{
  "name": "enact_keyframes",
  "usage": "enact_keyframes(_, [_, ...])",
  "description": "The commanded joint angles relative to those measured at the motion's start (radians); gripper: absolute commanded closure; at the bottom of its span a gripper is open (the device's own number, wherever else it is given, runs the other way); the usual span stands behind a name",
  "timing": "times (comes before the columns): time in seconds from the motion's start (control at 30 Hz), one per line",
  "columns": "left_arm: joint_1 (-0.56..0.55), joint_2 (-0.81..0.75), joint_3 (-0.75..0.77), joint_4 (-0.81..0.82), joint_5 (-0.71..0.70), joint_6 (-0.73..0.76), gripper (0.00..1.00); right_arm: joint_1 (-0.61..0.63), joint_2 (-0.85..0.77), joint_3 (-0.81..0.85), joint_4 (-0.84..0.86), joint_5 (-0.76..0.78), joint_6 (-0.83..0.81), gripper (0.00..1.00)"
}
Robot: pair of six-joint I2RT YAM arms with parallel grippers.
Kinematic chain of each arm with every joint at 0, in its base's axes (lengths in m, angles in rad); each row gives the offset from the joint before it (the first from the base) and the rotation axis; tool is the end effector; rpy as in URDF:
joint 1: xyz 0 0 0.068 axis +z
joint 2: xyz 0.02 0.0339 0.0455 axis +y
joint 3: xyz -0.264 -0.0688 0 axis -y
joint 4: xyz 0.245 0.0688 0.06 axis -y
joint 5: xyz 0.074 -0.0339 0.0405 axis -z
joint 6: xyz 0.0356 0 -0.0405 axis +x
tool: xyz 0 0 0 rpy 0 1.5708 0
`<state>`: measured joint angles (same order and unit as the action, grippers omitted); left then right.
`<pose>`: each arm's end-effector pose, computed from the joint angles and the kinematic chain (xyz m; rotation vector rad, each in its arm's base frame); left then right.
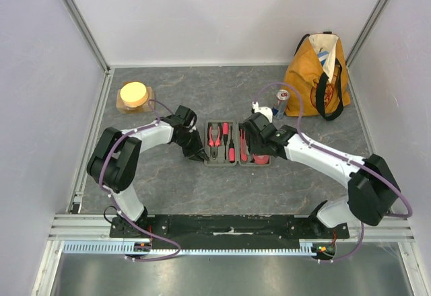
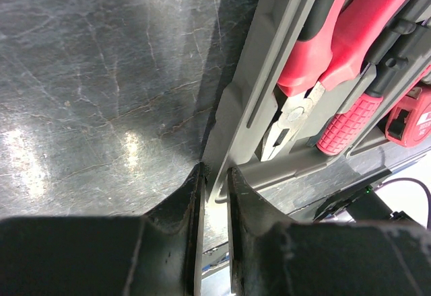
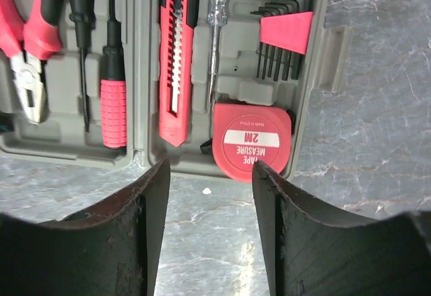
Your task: Pack the tool kit
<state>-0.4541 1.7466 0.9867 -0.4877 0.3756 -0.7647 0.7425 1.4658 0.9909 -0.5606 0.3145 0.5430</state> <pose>0.2811 -0.1517 0.1466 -0.3722 2.9785 -0.7475 0.2231 0.1898 0.2246 -0.1424 2.5273 0.0947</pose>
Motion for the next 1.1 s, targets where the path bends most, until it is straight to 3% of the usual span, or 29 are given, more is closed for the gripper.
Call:
enact_keyframes(0.0, [-0.001, 0.014, -0.052, -0.028, -0.038, 0.019, 0.82, -0.008, -0.071, 0.031, -0.12, 0.029, 0.224, 0.44])
enact_keyframes(0.17, [-0.008, 0.016, -0.126, 0.069, 0.097, -0.042, 0.83, -0.02, -0.133, -0.066, -0.13, -0.023, 0.409, 0.56])
enact_keyframes(0.3, [-0.023, 0.001, -0.172, 0.098, 0.105, -0.054, 0.87, -0.025, -0.186, -0.162, -0.096, -0.02, 0.512, 0.63])
enact_keyframes(0.53, [-0.024, -0.019, -0.201, 0.103, 0.083, -0.056, 0.88, -0.092, -0.214, -0.222, 0.011, 0.012, 0.531, 0.64])
enact_keyframes(0.77, [-0.026, -0.019, -0.178, 0.078, 0.062, -0.042, 0.89, -0.172, -0.154, -0.207, 0.116, -0.04, 0.518, 0.57])
enact_keyframes(1.07, [-0.026, -0.018, -0.172, 0.074, 0.059, -0.035, 0.89, -0.213, -0.091, -0.228, 0.183, -0.098, 0.538, 0.59])
